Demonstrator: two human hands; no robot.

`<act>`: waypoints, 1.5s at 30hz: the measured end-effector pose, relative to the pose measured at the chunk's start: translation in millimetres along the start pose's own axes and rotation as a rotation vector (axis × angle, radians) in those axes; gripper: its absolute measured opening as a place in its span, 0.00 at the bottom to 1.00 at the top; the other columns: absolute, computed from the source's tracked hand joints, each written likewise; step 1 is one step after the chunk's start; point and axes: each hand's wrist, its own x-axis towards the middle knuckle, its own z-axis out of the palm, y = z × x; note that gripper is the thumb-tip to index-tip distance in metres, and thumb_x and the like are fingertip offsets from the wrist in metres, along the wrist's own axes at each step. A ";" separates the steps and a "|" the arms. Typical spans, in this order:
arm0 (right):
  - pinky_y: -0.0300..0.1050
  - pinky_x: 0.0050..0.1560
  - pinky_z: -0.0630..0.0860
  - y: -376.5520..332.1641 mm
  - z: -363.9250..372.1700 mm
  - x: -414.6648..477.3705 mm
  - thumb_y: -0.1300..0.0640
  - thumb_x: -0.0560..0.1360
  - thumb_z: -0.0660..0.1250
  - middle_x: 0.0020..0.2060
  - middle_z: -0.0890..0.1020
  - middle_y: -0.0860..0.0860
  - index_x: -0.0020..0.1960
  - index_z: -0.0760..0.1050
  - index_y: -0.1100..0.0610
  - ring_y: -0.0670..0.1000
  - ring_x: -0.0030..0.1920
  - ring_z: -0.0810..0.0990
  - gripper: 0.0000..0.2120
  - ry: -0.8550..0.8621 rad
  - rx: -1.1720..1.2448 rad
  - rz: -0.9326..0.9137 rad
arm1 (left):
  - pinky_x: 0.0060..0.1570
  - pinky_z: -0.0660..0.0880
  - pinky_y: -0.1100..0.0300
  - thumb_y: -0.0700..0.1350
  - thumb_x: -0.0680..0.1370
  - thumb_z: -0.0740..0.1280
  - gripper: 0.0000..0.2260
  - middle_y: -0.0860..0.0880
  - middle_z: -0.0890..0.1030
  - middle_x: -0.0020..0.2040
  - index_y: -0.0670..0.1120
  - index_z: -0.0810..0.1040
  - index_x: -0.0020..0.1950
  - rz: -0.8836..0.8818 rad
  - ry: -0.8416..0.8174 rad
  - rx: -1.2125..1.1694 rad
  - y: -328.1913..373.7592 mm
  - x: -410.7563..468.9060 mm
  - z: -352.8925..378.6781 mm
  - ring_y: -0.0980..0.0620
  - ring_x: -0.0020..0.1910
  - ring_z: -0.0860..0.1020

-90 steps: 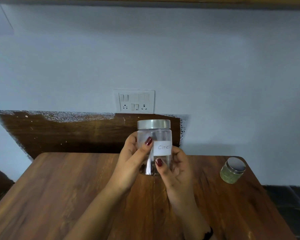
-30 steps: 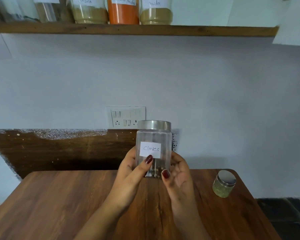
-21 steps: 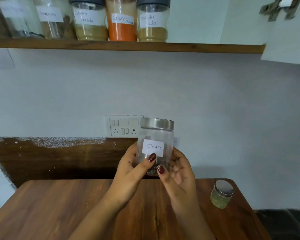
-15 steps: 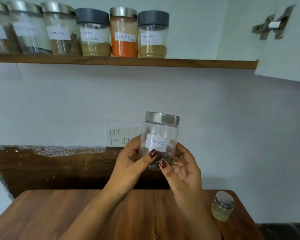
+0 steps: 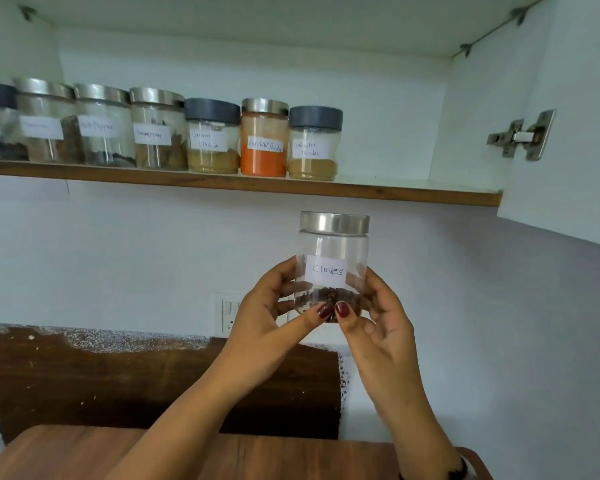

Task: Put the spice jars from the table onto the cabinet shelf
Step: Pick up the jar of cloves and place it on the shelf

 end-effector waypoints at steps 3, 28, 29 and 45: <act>0.39 0.57 0.79 -6.3 -2.4 15.0 0.46 0.69 0.68 0.64 0.77 0.41 0.67 0.68 0.40 0.44 0.62 0.79 0.27 -0.019 -0.041 -0.034 | 0.57 0.78 0.63 0.53 0.71 0.75 0.27 0.61 0.80 0.62 0.58 0.72 0.69 0.041 0.043 -0.011 8.3 15.1 1.6 0.60 0.61 0.79; 0.23 0.48 0.74 -58.1 -42.6 148.1 0.53 0.78 0.65 0.64 0.71 0.53 0.73 0.62 0.53 0.45 0.59 0.76 0.25 -0.065 -0.398 -0.158 | 0.61 0.77 0.61 0.51 0.73 0.75 0.33 0.51 0.77 0.68 0.50 0.68 0.76 0.283 0.174 0.203 52.0 146.6 23.5 0.54 0.65 0.76; 0.22 0.47 0.74 -58.9 -43.7 151.7 0.53 0.78 0.65 0.63 0.72 0.53 0.73 0.62 0.53 0.45 0.58 0.76 0.25 -0.062 -0.399 -0.164 | 0.61 0.77 0.60 0.51 0.73 0.75 0.33 0.51 0.77 0.68 0.49 0.68 0.76 0.291 0.179 0.204 54.2 149.5 24.8 0.55 0.65 0.76; 0.38 0.55 0.75 -64.0 -57.0 192.3 0.49 0.78 0.66 0.64 0.75 0.52 0.74 0.65 0.56 0.50 0.59 0.78 0.27 -0.069 -0.595 -0.145 | 0.61 0.74 0.60 0.51 0.75 0.73 0.30 0.49 0.77 0.69 0.49 0.69 0.75 0.277 0.204 0.298 53.4 175.4 40.1 0.50 0.66 0.76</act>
